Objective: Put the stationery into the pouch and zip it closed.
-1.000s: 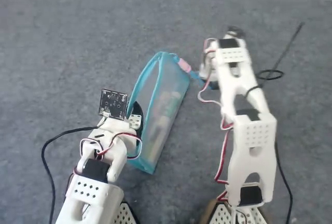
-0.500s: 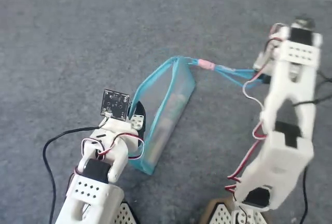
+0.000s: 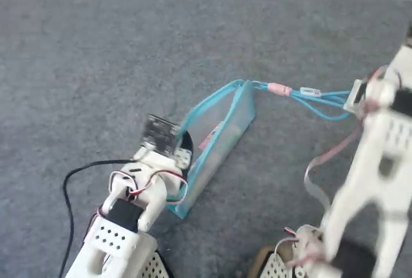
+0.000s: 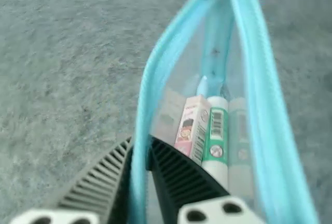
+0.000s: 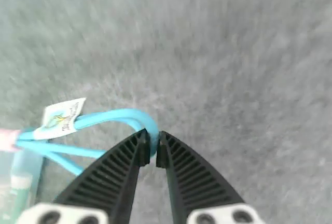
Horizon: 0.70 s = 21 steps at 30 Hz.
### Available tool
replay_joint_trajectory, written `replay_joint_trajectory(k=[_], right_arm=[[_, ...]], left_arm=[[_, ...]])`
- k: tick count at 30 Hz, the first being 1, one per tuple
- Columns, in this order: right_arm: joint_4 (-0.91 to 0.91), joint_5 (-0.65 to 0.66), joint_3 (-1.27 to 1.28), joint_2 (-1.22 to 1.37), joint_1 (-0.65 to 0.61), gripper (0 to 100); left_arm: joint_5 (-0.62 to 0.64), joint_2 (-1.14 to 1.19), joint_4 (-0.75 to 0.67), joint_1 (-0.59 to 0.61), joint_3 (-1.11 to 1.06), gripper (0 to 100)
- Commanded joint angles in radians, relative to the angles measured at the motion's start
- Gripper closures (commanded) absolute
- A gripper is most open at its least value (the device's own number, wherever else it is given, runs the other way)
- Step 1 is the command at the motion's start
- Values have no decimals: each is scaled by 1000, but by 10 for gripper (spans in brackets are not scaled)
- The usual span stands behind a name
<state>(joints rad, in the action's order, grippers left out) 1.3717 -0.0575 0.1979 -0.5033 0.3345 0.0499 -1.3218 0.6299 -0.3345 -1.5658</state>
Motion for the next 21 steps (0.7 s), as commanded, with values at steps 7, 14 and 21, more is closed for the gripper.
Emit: replay_joint_trajectory(k=[7,14,21], right_arm=[[-134,25,40,-613,-395,993],[-33,32,-212,-533,-708,993],[154,210,-341,-463,-1188,992]], left_arm=[[-71,9,84,-72,-2,991],[-83,9,97,-72,1,991],[-80,9,95,-66,12,991]])
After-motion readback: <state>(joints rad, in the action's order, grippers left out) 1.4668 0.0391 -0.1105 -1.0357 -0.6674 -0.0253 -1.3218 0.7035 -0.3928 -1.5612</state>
